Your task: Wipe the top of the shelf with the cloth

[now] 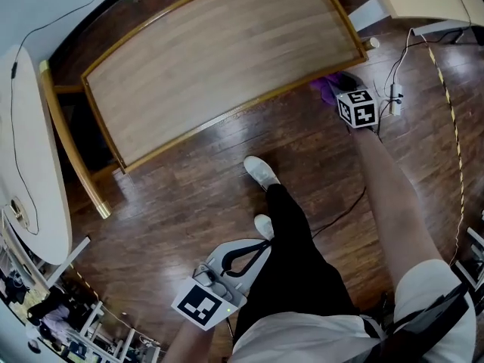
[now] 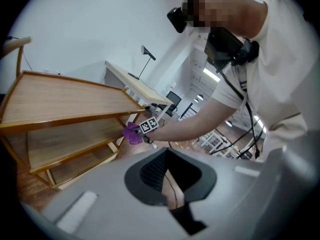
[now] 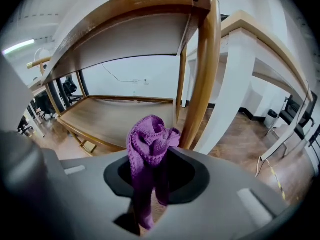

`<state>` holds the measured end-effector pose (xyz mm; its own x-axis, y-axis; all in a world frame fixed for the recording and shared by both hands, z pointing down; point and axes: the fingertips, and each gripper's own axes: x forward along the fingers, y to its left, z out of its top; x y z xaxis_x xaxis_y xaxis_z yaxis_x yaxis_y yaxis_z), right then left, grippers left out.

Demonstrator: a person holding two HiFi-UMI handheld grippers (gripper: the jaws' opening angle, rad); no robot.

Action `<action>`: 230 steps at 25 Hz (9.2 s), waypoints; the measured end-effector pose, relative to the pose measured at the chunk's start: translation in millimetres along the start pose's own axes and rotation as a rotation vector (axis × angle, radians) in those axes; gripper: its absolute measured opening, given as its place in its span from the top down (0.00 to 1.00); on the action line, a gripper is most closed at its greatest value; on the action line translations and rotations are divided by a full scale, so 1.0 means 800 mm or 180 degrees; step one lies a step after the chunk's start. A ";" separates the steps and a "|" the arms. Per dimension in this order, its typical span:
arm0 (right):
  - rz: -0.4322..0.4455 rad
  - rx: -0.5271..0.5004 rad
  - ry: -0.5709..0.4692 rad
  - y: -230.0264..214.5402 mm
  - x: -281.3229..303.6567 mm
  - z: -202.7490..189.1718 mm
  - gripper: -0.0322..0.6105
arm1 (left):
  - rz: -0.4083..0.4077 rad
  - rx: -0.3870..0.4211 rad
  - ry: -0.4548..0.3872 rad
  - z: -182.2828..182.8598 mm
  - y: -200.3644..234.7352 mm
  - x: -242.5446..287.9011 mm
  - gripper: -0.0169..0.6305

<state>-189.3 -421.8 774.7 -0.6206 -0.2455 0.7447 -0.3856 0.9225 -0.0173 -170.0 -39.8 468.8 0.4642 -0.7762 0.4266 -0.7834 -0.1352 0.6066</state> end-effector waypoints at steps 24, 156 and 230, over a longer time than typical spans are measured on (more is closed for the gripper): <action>0.2386 -0.0953 -0.0555 0.697 0.032 0.046 0.80 | 0.1069 -0.0549 -0.0802 -0.110 -0.003 -0.162 0.95; -0.0234 -0.0673 0.0515 -0.035 0.032 -0.072 0.80 | -0.0162 0.0167 0.0024 0.031 0.060 0.030 0.95; 0.0459 0.0287 -0.1744 0.167 -1.088 -0.301 0.80 | 0.0296 0.1488 -0.0424 -0.234 -0.652 -0.048 0.95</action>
<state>463.7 -12.8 285.0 -0.9253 -0.2597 0.2765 -0.3125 0.9350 -0.1678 298.3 176.3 261.6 0.3506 -0.8660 0.3566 -0.9347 -0.2997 0.1912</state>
